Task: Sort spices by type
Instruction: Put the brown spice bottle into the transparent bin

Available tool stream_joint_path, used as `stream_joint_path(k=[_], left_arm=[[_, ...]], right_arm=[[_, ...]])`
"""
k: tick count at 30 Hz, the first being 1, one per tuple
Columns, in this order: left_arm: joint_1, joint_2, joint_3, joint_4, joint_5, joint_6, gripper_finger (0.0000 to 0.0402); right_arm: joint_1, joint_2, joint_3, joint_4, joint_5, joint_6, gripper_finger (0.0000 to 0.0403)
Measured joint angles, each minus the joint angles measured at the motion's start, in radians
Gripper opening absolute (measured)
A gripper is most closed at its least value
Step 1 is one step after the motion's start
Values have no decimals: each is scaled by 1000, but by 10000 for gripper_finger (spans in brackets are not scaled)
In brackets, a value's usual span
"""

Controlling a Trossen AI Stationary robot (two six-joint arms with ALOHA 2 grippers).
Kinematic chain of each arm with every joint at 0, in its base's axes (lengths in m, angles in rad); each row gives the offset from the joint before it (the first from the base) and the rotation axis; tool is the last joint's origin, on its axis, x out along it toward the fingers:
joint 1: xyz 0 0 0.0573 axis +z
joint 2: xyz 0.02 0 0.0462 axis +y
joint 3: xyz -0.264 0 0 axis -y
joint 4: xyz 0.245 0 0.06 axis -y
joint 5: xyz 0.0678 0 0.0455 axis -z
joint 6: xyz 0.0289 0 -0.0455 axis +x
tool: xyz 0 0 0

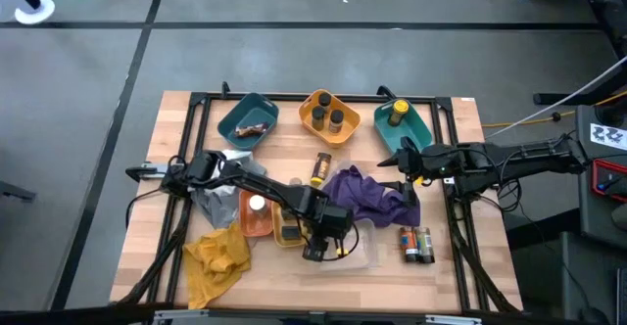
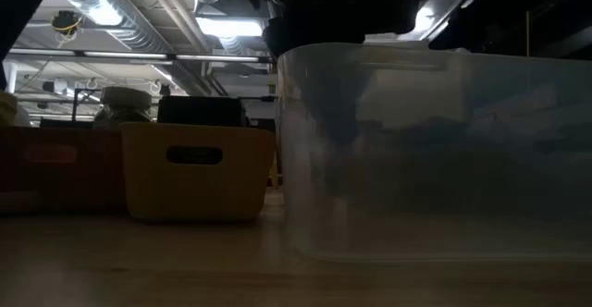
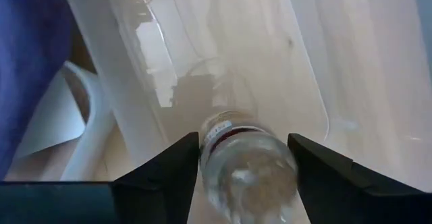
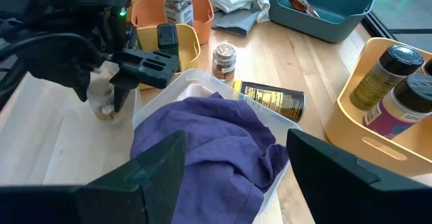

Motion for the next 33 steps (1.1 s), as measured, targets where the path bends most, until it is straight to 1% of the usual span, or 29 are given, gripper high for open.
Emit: stream_joint_path(k=[4, 9, 14, 17, 21, 26, 30, 33], left_arm=[[-2, 0, 0, 8, -21, -3, 222], [-2, 0, 5, 3, -25, -4, 231], [0, -1, 56, -12, -26, 1, 232], [0, -2, 110, -49, -26, 42, 232], [9, -4, 206, -177, -26, 108, 233], [50, -5, 316, -415, -54, 124, 233], [109, -7, 343, -595, -84, 113, 233], [170, -7, 343, -686, -87, 102, 233]], right_arm=[[0, 0, 0, 0, 0, 0, 257], [0, 0, 0, 0, 0, 0, 257], [0, 0, 0, 0, -1, 0, 257], [0, 0, 0, -1, -1, 0, 257], [0, 0, 0, -2, -2, 0, 257], [0, 0, 0, -9, -2, 0, 257], [0, 0, 0, -16, -2, 0, 257], [0, 0, 0, -28, -2, 0, 257]])
